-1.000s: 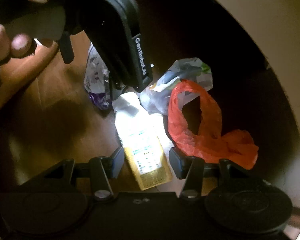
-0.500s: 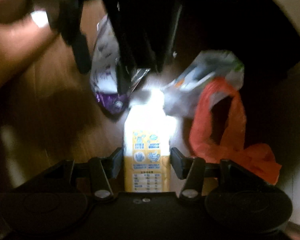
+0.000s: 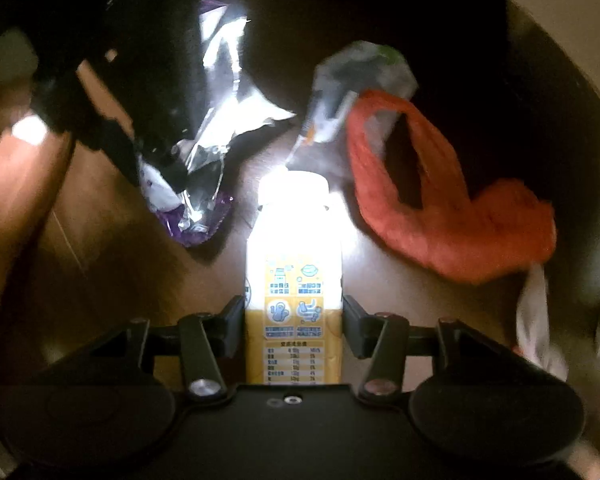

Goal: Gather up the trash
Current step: 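Grasp the purple snack bag with left tool while right tool grasps milk carton, then carry the snack bag and milk carton up over the teal wastebasket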

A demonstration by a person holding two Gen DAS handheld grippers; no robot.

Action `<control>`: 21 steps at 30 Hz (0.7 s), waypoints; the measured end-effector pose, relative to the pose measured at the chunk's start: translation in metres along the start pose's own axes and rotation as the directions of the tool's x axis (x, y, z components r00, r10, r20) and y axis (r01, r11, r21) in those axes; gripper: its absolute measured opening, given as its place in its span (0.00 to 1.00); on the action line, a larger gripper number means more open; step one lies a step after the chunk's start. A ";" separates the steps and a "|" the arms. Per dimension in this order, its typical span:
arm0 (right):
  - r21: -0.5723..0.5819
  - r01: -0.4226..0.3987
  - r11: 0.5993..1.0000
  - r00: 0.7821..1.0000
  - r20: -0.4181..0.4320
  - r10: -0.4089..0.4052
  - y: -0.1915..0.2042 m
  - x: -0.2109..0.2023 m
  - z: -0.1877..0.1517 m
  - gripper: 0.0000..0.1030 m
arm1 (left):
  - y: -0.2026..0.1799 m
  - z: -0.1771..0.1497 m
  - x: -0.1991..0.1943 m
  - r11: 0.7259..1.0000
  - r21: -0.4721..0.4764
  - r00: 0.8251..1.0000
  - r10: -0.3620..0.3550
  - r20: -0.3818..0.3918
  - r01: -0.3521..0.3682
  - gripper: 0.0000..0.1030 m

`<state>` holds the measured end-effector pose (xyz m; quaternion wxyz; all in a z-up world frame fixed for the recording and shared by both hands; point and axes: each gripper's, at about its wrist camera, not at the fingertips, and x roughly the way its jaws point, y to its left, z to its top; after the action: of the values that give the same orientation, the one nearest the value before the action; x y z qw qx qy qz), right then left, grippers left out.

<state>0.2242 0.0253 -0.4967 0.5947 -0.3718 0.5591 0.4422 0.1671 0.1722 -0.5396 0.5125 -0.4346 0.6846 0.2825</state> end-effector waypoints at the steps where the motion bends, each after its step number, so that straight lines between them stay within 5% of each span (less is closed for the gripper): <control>1: 0.039 -0.002 0.999 1.000 -0.003 0.002 -0.003 -0.005 -0.003 0.48 | -0.001 -0.002 -0.004 1.000 0.007 1.000 0.002 0.002 -0.002 0.21; 10: 0.271 0.018 0.962 1.000 -0.005 -0.017 -0.015 -0.079 -0.028 0.48 | -0.003 -0.026 -0.055 0.998 0.057 0.999 -0.032 0.029 0.030 0.21; 21: 0.442 0.056 0.895 0.988 0.103 -0.112 -0.012 -0.192 -0.049 0.48 | -0.029 -0.095 -0.145 0.981 0.171 0.989 -0.114 0.095 0.096 0.21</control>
<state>0.2224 -0.0458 -0.3118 0.7157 -0.2237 0.5889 0.3016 0.1635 0.1242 -0.3708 0.5961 -0.4107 0.6541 0.2196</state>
